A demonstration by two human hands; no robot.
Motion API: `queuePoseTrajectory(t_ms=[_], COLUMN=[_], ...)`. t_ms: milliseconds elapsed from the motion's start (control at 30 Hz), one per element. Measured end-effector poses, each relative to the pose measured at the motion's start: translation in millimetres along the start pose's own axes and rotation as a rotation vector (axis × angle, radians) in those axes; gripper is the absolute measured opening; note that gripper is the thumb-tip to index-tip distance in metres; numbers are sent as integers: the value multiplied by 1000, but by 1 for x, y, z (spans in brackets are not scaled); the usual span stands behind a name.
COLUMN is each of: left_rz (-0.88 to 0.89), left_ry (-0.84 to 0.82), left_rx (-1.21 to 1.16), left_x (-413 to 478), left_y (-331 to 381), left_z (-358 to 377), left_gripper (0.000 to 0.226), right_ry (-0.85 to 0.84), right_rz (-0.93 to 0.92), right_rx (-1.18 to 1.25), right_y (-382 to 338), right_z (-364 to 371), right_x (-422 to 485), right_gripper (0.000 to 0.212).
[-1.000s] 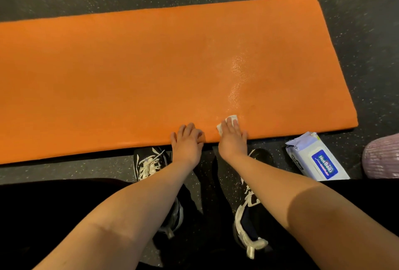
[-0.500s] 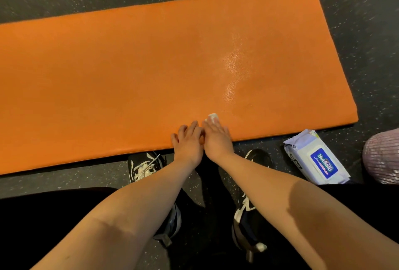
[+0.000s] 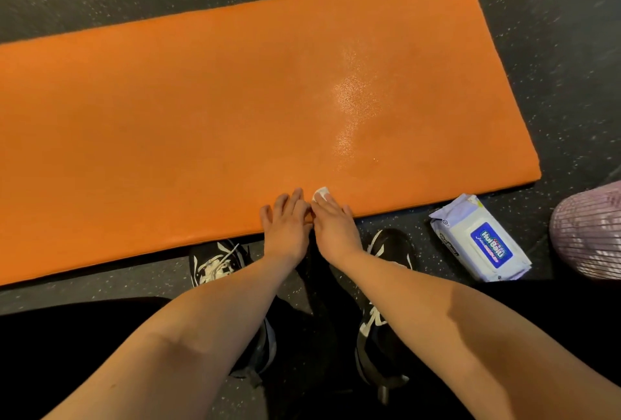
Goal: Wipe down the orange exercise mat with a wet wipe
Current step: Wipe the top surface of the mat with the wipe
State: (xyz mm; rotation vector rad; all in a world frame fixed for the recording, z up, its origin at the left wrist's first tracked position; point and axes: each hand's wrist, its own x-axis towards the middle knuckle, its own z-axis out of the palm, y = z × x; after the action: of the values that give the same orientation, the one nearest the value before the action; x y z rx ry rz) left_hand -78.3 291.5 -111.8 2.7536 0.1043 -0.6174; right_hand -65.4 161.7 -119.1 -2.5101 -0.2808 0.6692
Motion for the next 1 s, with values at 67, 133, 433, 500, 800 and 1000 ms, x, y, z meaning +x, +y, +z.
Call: queuePoseTrajectory(t_ms=[67,133,433,500,800,1000], left_rz=[38,58,-33,-59,-101,-91], left_ry=[32,53,65,50,168,200], left_rx=[-3,-26,-168,-212,-356,-355], left_x=[-1,-2,-3,-1,-21,-31], left_y=[-1,-1,4,6,5,-1], left_z=[0,-1,-15,-23,-46,-51], left_gripper=[42,40,44,42,27,21], right_ry=[10,74,30,34,69,61], right_rz=[6,106,88,99,186,150], right_rx=[-25,-43,-18,-19,-92,-85], right_y=[10,20,-6,-4,-30,-40], right_z=[-8,-19,-29,-37,-50,-55], right_x=[-2,-5,-9,-9,-23,-33], right_gripper=[52,55,47,47,55,53])
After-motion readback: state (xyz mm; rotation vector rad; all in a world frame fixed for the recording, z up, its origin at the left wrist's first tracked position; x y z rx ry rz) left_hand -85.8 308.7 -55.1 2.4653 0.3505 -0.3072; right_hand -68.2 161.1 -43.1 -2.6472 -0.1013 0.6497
